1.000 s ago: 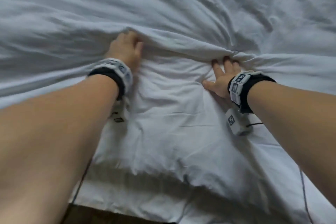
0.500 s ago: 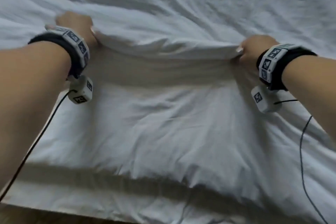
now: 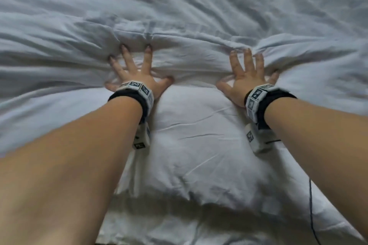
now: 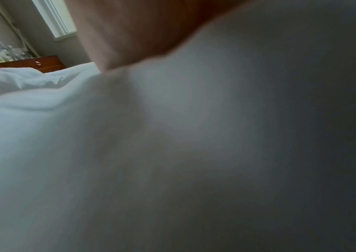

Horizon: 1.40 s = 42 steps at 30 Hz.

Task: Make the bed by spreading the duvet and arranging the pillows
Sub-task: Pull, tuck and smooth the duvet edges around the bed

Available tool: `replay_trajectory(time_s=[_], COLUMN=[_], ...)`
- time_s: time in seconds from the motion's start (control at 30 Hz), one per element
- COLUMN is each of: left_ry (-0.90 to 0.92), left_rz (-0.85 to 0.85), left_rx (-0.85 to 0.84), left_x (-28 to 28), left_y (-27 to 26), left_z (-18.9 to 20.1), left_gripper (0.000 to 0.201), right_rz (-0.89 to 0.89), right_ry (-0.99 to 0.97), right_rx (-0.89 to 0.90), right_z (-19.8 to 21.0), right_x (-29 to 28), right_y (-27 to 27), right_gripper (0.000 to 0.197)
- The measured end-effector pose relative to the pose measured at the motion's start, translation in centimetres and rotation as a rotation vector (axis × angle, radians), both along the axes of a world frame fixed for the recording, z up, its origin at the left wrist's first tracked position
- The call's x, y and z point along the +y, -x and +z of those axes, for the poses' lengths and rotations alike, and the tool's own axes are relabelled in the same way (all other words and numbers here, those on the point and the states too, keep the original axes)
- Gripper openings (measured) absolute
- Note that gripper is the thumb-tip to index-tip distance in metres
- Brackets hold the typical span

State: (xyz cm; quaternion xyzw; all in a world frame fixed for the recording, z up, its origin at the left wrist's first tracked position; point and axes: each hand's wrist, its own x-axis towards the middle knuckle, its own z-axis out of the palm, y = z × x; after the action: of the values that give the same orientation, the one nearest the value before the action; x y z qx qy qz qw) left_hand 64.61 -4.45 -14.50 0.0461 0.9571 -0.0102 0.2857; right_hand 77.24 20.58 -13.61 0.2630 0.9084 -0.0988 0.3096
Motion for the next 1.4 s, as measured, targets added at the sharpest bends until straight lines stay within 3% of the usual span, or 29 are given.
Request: replay_trajectory(time_s=[0.1,0.2,0.3,0.4,0.6,0.73,0.87,1.0,1.13,1.23,1.4], left_ry=[0.007,-0.059,-0.126,-0.025,-0.052,-0.173,-0.089,0.021,0.008,-0.085,-0.318], left_rz=[-0.005,-0.115,-0.210,-0.201,-0.205,-0.305,-0.317,-0.233,-0.129,-0.348,-0.799], left_rx=[0.018,0.027,-0.146,-0.249,-0.198,-0.123,-0.099,-0.131,-0.174,-0.150,-0.133], left_x=[1.0,3.4,5.0,5.0,4.3,5.3,5.9,6.6,11.0,18.1,32.9], left_y=[0.5,-2.2,-7.9,-12.0,-15.9,-23.1,-28.9,-30.7,-31.6,-34.7,-45.4], left_z=[1.1,2.6,2.6,1.7,1.8,2.9,1.2,0.0,1.8,3.2,4.5], left_gripper=[0.118,0.106,0.090,0.092,0.085,0.078,0.076,0.073,0.076,0.077,0.080], right_rz=[0.001,-0.014,0.013,0.058,0.067,0.075,0.114,0.085,-0.069,-0.214,-0.527], right_ry=[-0.023,-0.076,-0.061,-0.033,-0.010,-0.008,-0.021,-0.054,-0.116,-0.149,-0.178], right_rx=[0.053,0.087,0.004,-0.085,-0.082,-0.052,-0.035,-0.056,-0.095,-0.114,-0.058], right_z=[0.2,0.9,1.5,1.3,1.0,1.9,1.4,1.0,3.0,5.0,7.2], right_x=[0.3,0.4,0.8,1.1,0.2,-0.1,1.4,6.0,13.8,20.4,30.3], right_y=[-0.4,-1.5,-3.5,-6.2,-11.2,-15.6,-20.7,-27.1,-33.9,-39.5,-48.8], right_gripper=[0.093,0.087,0.082,0.083,0.085,0.081,0.081,0.081,0.081,0.082,0.080])
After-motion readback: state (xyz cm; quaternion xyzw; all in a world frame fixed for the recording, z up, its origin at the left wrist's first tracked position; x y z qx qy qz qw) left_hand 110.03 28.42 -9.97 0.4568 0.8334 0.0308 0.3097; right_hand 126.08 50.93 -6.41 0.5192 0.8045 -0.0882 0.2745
